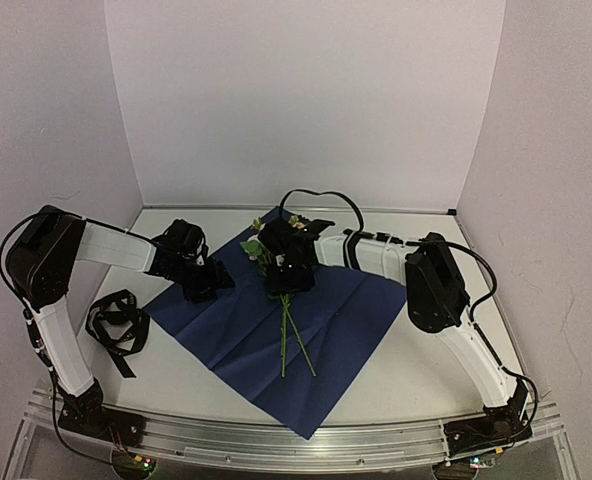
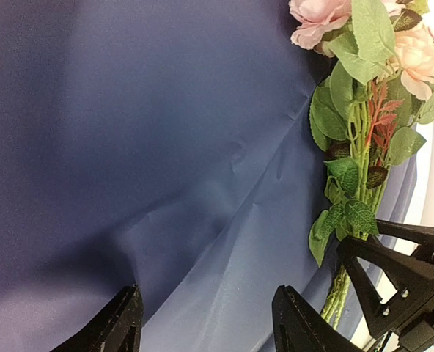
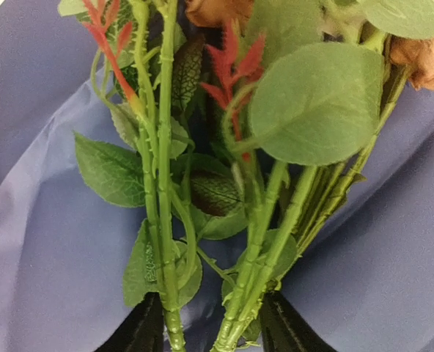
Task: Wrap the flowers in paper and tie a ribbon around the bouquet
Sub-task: Adjust the fake flower on the flattened wrapping paper.
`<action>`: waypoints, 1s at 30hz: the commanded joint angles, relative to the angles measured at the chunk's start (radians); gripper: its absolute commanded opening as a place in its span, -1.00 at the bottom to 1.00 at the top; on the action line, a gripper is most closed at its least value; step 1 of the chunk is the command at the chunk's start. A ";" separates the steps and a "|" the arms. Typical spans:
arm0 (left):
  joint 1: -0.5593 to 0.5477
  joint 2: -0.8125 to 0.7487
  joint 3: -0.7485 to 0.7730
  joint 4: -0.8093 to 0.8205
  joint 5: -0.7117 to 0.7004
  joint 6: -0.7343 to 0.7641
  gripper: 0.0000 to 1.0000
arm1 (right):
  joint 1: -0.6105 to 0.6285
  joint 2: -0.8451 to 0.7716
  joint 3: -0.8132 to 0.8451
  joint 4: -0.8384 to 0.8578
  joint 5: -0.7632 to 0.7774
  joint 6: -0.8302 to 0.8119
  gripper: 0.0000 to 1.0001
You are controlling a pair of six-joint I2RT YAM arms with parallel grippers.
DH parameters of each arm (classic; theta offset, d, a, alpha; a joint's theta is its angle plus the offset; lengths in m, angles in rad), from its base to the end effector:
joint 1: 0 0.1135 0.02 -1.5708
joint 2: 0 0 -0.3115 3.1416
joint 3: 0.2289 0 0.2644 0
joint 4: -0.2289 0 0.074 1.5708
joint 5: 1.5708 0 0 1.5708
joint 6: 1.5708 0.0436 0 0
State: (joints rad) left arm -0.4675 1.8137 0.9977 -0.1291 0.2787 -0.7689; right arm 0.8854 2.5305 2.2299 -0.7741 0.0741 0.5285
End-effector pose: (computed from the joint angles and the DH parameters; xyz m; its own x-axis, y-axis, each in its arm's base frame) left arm 0.3364 -0.1833 0.1754 -0.9213 -0.2838 -0.2658 -0.0884 0.8186 -0.5675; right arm 0.3790 0.4584 0.1700 -0.8588 -0.2559 -0.4439 -0.3667 0.9120 0.1838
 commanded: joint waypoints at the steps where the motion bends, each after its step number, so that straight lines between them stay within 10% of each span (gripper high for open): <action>1: 0.000 0.007 -0.001 0.022 0.001 -0.012 0.25 | -0.008 -0.009 0.014 -0.005 0.020 0.007 -0.17; 15: 0.001 0.019 0.006 0.011 0.004 -0.012 0.25 | -0.042 -0.027 0.040 -0.005 0.044 -0.004 -0.40; 21: 0.001 0.024 0.008 0.011 0.006 -0.014 0.25 | -0.047 -0.062 0.015 -0.006 0.020 0.012 0.16; 30: 0.000 0.040 0.021 0.016 0.014 -0.015 0.25 | -0.035 -0.186 -0.104 0.002 0.006 -0.008 0.18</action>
State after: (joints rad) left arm -0.4675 1.8367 0.9986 -0.1284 0.2855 -0.7806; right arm 0.8380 2.4666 2.1538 -0.7756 0.0798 0.5388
